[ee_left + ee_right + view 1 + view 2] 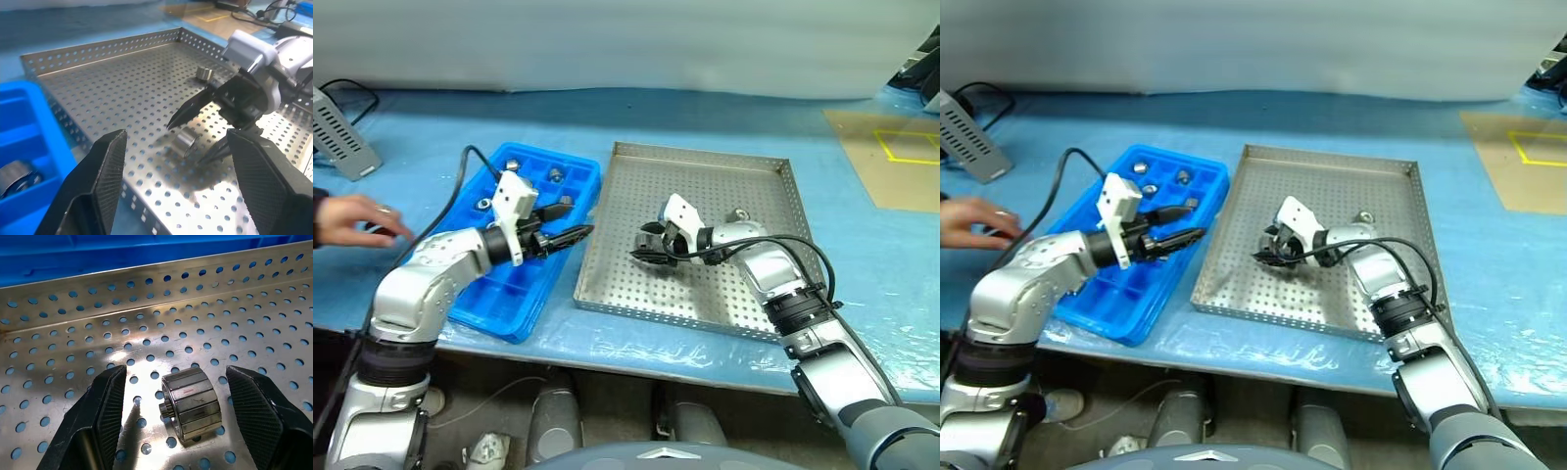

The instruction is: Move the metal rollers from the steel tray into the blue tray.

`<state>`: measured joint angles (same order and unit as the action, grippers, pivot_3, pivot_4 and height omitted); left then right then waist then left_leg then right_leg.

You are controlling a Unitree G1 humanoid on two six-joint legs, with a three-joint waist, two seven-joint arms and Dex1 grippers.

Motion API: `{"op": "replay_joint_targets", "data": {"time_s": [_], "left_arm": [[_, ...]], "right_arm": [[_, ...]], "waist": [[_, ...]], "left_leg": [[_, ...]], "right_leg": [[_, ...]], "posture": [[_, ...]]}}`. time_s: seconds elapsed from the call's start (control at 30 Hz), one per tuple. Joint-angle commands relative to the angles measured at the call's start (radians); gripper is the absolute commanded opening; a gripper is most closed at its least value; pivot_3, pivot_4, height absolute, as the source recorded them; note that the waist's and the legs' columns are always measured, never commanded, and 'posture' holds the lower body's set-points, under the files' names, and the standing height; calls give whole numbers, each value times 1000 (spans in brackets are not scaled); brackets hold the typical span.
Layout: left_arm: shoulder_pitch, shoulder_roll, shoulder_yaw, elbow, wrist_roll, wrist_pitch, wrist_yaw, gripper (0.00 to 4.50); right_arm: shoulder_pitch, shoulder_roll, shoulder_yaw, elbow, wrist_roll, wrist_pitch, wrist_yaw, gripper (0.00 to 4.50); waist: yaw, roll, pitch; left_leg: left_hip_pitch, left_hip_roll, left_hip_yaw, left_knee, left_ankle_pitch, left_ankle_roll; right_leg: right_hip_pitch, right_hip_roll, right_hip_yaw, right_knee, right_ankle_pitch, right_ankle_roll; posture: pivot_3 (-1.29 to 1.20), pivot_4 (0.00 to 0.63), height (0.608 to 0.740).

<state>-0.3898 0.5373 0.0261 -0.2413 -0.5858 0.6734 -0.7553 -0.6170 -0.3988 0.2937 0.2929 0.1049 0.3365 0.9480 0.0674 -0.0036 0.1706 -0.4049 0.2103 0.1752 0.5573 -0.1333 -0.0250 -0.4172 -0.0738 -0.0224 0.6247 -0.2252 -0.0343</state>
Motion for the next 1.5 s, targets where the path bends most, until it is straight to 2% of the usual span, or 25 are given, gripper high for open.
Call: {"op": "replay_joint_targets", "data": {"time_s": [0.03, 0.13, 0.2, 0.23, 0.33, 0.47, 0.7, 0.87, 1.2, 1.5], "left_arm": [[-37, -34, -1, 22, 7, -21, 17, 3430], [-33, -40, -1, 22, 12, -22, 13, 3430], [-25, -36, 2, 10, 13, -19, 14, 3430], [-21, -35, 5, 1, 11, -15, 16, 3430], [-9, -34, 13, -21, 12, -11, 33, 3430], [-14, -56, 9, -55, 21, -9, 87, 3430], [-9, -73, 40, -158, -24, 47, 161, 3430], [-10, -56, 65, -181, -20, 62, 200, 3430], [55, -23, 152, -253, -42, 85, 255, 3430], [92, -4, 222, -325, -69, 119, 331, 3430]], "right_arm": [[31, 19, -17, 2, -12, -38, -38, 3194], [55, 28, -15, -4, -15, -41, -49, 2491], [62, 33, -16, 1, -24, -49, -67, 1827], [64, 35, -16, 8, -22, -54, -64, 1827], [71, 38, -21, 1, -4, -57, -38, 1244], [54, 47, -8, 10, -18, -66, -29, 1223], [-5, 81, -41, -102, 106, 62, 75, 1223], [-110, 153, -78, -167, 202, 204, 62, 1223], [-292, 364, -7, 31, 173, 285, 6, 1223], [-322, 450, 64, 157, 121, 265, 15, 1223]], "waist": [[-1, 0, 0], [-3, 0, 0], [-3, 0, 0], [-3, 0, 0], [-1, 0, 0], [0, 0, 0], [-1, 0, 0], [-1, 0, 0], [10, 0, 0], [35, 0, 0]], "left_leg": [[0, 0, 0, 0, 0, 0], [0, 0, 0, 0, 0, 0], [0, 0, 0, 0, 0, 1], [0, 0, 0, 0, 0, 1], [0, 0, 0, 0, -1, 1], [0, 0, 0, 1, -2, 3], [0, 1, 0, 2, -2, 4], [0, 1, 0, 2, -2, 3], [-2, 1, 0, -1, -1, 0], [-4, 1, -1, -2, 0, -1]], "right_leg": [[0, 0, 0, 0, 0, 0], [0, 0, 0, 0, 0, 0], [0, 0, 0, -1, 0, 0], [0, 0, 0, 0, 0, 0], [0, 0, 0, 0, 0, 0], [0, 0, 0, 0, 0, 0], [0, 0, 0, 0, 0, 0], [0, 0, 0, 0, 0, 0], [-1, 0, -2, -2, 0, 0], [-3, -1, -3, -1, 0, 0]], "posture": [[-80, 150, 740], [-75, 150, 740], [-70, 150, 740], [-70, 150, 740], [-60, 150, 740], [-55, 150, 740], [-30, 150, 740], [10, 150, 740], [128, 150, 740], [187, 150, 740]]}}
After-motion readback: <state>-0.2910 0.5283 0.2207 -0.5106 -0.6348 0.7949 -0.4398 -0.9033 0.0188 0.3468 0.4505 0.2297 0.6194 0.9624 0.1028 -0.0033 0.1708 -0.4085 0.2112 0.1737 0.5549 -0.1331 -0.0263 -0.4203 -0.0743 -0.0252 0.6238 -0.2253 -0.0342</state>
